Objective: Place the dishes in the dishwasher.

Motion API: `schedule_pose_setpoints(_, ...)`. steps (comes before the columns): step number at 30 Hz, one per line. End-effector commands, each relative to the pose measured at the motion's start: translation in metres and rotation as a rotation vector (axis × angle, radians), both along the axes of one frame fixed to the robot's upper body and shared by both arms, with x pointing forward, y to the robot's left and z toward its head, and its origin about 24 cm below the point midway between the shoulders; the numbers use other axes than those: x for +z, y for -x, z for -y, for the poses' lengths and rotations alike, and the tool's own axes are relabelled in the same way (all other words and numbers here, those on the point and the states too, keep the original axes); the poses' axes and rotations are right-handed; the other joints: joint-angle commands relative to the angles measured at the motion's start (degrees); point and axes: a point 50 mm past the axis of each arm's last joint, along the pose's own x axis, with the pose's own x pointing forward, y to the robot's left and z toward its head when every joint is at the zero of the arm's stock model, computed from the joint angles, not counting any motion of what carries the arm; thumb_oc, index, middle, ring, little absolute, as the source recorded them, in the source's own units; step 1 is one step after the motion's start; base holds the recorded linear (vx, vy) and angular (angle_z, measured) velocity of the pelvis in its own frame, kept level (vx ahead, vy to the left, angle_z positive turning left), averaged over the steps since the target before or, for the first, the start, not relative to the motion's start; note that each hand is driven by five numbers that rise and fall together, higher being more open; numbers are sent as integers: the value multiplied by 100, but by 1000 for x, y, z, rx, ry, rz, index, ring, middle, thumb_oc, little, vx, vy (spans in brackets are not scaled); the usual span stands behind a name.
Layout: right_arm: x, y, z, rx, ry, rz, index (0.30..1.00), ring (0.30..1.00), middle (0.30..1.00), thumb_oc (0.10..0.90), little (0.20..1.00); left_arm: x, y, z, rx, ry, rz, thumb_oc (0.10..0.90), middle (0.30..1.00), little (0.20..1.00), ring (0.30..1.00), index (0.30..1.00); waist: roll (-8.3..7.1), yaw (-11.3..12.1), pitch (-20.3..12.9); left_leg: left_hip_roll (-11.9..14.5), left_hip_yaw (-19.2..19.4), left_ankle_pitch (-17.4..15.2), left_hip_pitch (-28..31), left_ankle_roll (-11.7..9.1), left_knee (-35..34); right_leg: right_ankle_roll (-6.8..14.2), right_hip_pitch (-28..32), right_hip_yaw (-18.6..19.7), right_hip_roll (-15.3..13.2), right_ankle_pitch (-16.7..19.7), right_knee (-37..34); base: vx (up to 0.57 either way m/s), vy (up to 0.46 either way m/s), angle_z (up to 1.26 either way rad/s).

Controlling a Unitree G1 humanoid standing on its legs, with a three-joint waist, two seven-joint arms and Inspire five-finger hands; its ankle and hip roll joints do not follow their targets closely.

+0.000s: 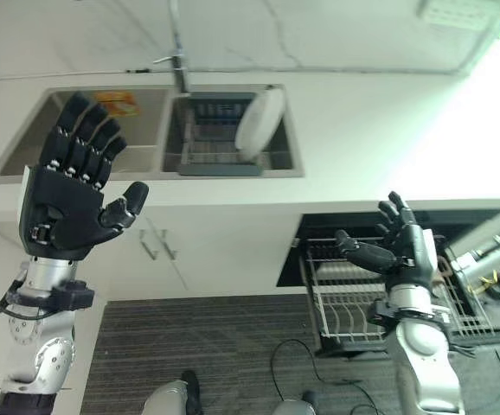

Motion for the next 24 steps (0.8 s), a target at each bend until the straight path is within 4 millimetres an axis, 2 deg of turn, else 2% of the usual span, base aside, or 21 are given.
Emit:
schedule_pose_setpoints(1, 66, -4, 11, -51, 123, 312, 900, 900, 900, 800, 900, 37, 17, 7, -18, -68, 213, 800, 900, 900, 900, 900, 186, 15, -388, 182, -239, 20, 577, -461, -722, 317, 225, -467, 848, -1315, 701, 106, 213, 24)
schedule_pose_setpoints(2, 65, -5, 9, -40, 131, 313, 900, 900, 900, 800, 900, 37, 15, 7, -11, -73, 200, 800, 900, 900, 900, 900, 236, 32, -376, 130, -309, -8, 596, -395, -722, 304, 298, -512, 941, -1123, 701, 144, 289, 17)
schedule_pose_setpoints(3, 65, -6, 6, -28, 142, 311, 900, 900, 900, 800, 900, 36, 14, 7, 2, -75, 182, 800, 900, 900, 900, 900, 279, 66, -348, 77, -361, -23, 628, -333, -722, 288, 238, -607, 1016, -1028, 1027, 161, 320, 16)
schedule_pose_setpoints(5, 66, -8, 2, -6, 152, 308, 900, 900, 900, 800, 900, 33, 13, 7, 13, -74, 155, 800, 900, 900, 900, 900, 295, 100, -308, 26, -351, -71, 688, -283, -722, 243, 20, -683, 1113, -1049, 1415, 110, 188, -32)
schedule_pose_setpoints(7, 67, -10, 4, -14, 151, 301, 900, 900, 900, 800, 900, 31, 11, 7, 2, -75, 129, 800, 900, 900, 900, 900, 225, 87, -307, -50, -347, -104, 699, -268, -722, 183, -95, -693, 1473, -1204, 1130, 111, 33, -48)
schedule_pose_setpoints(9, 68, -10, 7, -12, 154, 295, 900, 900, 900, 800, 900, 29, 11, 8, -5, -85, 116, 800, 900, 900, 900, 900, 173, 51, -289, -74, -300, -129, 760, -296, -722, 118, -117, -821, 1617, -1192, 701, 135, -27, -30)
schedule_pose_setpoints(11, 69, -9, 11, -15, 145, 301, 900, 900, 900, 800, 900, 27, 11, 6, -7, -87, 106, 800, 900, 900, 900, 900, 67, 8, -227, -120, -178, -192, 871, -342, -722, 68, -422, -902, 1450, -1364, 701, 112, -92, -22)
schedule_pose_setpoints(13, 72, -7, 13, -21, 127, 331, 900, 900, 900, 800, 900, 25, 12, 7, -3, -97, 94, 800, 900, 900, 900, 900, -48, -81, -202, -184, -44, -322, 1003, -376, -722, 84, -882, -827, 1205, -1451, 701, 137, -134, -22)
schedule_pose_setpoints(15, 71, -5, 13, -16, 120, 346, 900, 900, 900, 800, 900, 23, 11, 8, 5, -101, 85, 800, 900, 900, 900, 900, -101, -163, -205, -239, -15, -445, 1102, -354, -722, 155, -1074, -722, 1065, -1012, 701, 149, -109, -16)
schedule_pose_setpoints(16, 71, -5, 13, -16, 120, 346, 900, 900, 900, 800, 900, 23, 11, 8, 5, -101, 85, 800, 900, 900, 900, 900, -101, -163, -205, -239, -15, -445, 1102, -354, -722, 155, -1074, -722, 1065, -1012, 701, 214, -142, 5)
schedule_pose_setpoints(19, 75, -2, 13, -37, 118, 389, 900, 900, 900, 800, 900, 21, 11, 16, -20, -151, 74, 800, 900, 900, 900, 900, -45, -209, -243, -166, 18, -529, 1210, -321, -722, 75, -1053, -694, 1212, -1430, 701, 233, -199, 2)
schedule_pose_setpoints(24, 78, -8, 13, -86, 201, 373, 900, 900, 900, 800, 900, 23, 9, 21, -56, -107, 76, 800, 900, 900, 900, 900, -22, -211, -337, -121, 159, -605, 1335, -331, -722, -23, -957, -751, 1285, -1645, 701, 174, -139, 19)
